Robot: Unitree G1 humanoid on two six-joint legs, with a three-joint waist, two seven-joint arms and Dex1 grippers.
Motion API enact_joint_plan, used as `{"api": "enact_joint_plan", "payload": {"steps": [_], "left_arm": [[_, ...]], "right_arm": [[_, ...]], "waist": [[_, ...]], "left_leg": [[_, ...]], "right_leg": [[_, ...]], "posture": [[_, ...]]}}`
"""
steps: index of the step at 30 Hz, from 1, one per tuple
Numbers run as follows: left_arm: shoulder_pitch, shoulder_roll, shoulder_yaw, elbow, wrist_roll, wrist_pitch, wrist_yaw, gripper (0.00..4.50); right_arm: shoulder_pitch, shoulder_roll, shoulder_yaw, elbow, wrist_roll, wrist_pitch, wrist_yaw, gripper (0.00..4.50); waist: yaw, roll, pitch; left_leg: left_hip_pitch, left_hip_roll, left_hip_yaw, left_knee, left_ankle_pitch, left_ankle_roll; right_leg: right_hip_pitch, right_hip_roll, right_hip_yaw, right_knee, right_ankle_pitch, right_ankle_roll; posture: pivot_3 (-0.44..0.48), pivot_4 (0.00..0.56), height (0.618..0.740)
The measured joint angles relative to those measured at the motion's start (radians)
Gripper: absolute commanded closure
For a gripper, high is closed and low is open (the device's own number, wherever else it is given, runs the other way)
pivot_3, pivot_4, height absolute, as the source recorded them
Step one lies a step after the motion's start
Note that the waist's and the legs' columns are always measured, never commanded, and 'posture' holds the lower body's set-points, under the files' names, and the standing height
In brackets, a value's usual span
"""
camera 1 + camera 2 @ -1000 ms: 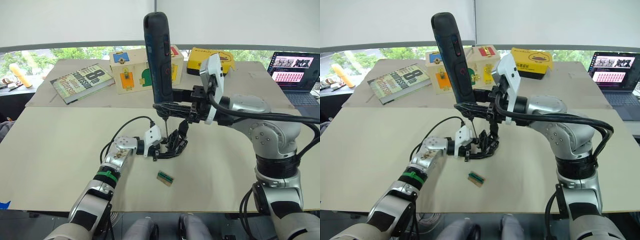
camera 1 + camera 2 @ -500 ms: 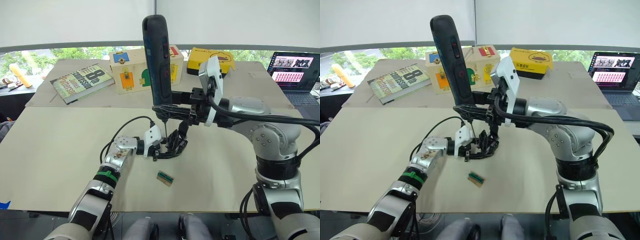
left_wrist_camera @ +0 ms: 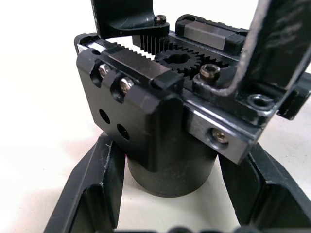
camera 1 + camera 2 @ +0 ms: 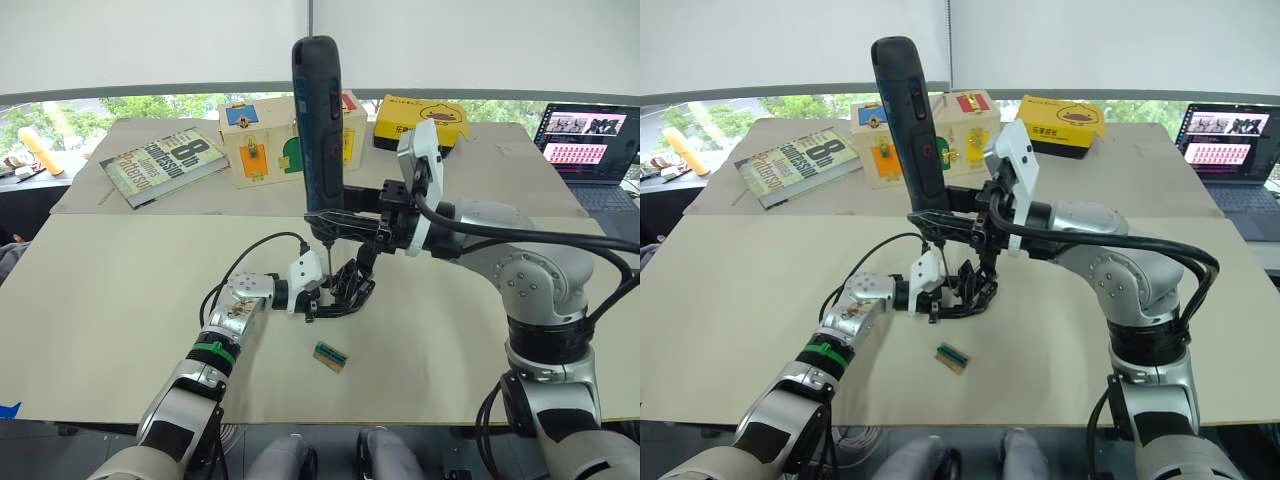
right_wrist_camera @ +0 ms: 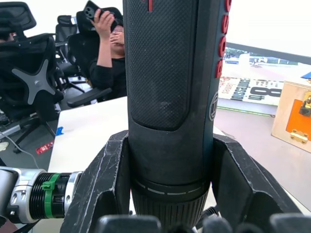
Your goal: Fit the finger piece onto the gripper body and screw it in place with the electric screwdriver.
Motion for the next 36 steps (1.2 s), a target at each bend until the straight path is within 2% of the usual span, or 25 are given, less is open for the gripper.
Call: {"api": "enact_joint_plan", "payload": {"steps": [9, 36], "left_arm": [[-0.002, 0.005, 0.0, 0.0, 0.0, 0.0, -0.008, 2.22], [-0.003, 0.005, -0.001, 0.002, 0.0, -0.002, -0.016, 2.22]], "right_arm": [[0.022, 0.008, -0.028, -0.005, 0.0, -0.033, -0.019, 2.61], [0.028, -0.023, 0.021, -0.016, -0.078, -0.08, 0.076, 2.61]], "waist": [[-0.001, 0.0, 0.0], [0.0, 0.0, 0.0]], "left_leg": [[0.0, 0.0, 0.0, 0.0, 0.0, 0.0], [0.0, 0.0, 0.0, 0.0, 0.0, 0.0]], "right_leg": [[0.0, 0.001, 0.0, 0.0, 0.0, 0.0], [0.0, 0.001, 0.0, 0.0, 0.0, 0.0]], "posture": [[0.0, 0.15, 0.74], [0.0, 0.15, 0.74]]}}
